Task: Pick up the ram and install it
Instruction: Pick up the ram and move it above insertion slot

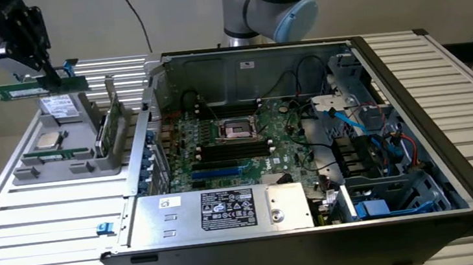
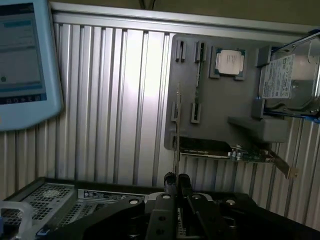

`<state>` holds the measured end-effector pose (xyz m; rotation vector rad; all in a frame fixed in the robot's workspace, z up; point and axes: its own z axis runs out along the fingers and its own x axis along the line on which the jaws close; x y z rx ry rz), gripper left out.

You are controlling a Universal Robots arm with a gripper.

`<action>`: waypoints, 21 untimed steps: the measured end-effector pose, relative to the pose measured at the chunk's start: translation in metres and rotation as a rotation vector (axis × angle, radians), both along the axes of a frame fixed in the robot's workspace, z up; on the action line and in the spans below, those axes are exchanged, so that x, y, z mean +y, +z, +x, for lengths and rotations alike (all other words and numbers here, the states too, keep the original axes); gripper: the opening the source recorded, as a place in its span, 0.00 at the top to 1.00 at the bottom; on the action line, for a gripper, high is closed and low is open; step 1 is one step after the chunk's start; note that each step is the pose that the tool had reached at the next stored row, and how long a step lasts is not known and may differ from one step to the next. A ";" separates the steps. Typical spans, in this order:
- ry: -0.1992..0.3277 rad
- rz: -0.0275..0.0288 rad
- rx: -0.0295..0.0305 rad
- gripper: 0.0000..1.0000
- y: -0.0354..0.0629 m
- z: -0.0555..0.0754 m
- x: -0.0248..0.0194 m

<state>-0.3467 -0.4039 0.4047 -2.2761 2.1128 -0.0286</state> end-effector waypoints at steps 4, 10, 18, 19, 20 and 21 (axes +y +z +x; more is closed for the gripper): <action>0.000 0.0000 0.0010 0.86 0.0109 0.015 -0.0008; 0.001 0.0001 0.0029 0.86 0.0186 0.041 -0.0015; 0.001 0.0000 0.0032 0.86 0.0196 0.078 -0.0016; 0.001 0.0000 0.0031 0.86 0.0196 0.082 -0.0016; 0.001 0.0000 0.0031 0.86 0.0196 0.087 -0.0016; 0.001 0.0001 0.0031 0.86 0.0196 0.091 -0.0016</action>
